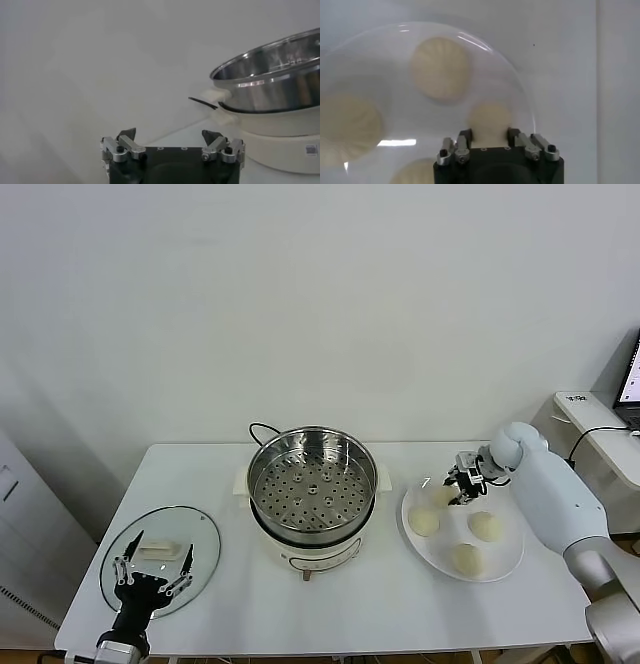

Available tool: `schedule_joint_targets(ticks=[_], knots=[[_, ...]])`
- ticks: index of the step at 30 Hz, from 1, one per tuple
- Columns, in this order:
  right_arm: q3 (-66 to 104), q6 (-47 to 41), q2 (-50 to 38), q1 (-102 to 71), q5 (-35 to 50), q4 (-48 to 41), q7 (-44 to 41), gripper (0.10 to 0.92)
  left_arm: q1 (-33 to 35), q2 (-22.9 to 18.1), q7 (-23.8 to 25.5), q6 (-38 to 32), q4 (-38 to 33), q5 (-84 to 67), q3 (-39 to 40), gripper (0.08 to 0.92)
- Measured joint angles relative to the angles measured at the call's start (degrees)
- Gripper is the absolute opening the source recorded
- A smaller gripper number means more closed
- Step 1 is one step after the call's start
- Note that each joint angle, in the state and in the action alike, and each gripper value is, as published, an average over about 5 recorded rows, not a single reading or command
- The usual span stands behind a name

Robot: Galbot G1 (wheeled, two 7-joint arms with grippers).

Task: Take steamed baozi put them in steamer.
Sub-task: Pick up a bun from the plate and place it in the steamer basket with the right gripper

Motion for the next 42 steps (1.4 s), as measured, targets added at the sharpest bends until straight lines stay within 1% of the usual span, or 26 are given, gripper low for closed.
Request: schedule_joint_targets(ticks=[3, 7, 13, 16, 19, 23, 27, 35, 42], knots=[[-3.8, -0.3, -1.2, 3.1, 3.6, 2.2, -0.6, 0.322, 0.0, 0.1, 0.0, 0.0, -0.2, -0.1, -0.3, 0.823], [-11.3, -0.2, -2.5, 9.7, 10.4, 5.9, -1.1, 0.322, 0.2, -0.2, -0.1, 0.0, -0.5, -0.1, -0.3, 0.823], [-23.9, 1.7, -2.2, 22.0, 21.2, 12.0, -1.6, 0.342, 0.6, -0.8, -0.1, -0.1, -1.1, -0.1, -0.3, 0.823], [-28.5, 3.6, -1.2, 26.0, 24.3, 14.7, -1.7, 0.346, 0.9, -1.1, -0.1, -0.3, -1.3, -0.1, -0.4, 0.823], [-31.5, 6.1, 0.2, 28.2, 25.6, 17.1, -1.8, 0.343, 1.2, -1.3, -0.1, -0.5, -1.7, -0.1, -0.4, 0.823], [-33.2, 10.8, 2.8, 28.2, 24.0, 19.0, -2.0, 0.34, 1.6, -1.4, -0.1, -0.6, -2.1, -0.5, -0.5, 0.823], [-32.8, 16.5, 5.6, 25.7, 20.1, 19.5, -1.9, 0.34, 2.0, -1.4, -0.1, -0.8, -2.4, -0.9, -0.7, 0.823], [-28.1, 26.6, 11.3, 19.5, 8.6, 17.4, 0.0, 0.349, 2.6, -1.4, 0.0, -1.3, -2.2, -1.0, -0.7, 0.823], [-23.1, 32.1, 15.7, 15.8, -1.4, 14.1, 2.2, 0.365, 2.9, -1.2, 0.1, -1.6, -1.5, -1.1, -1.0, 0.823]])
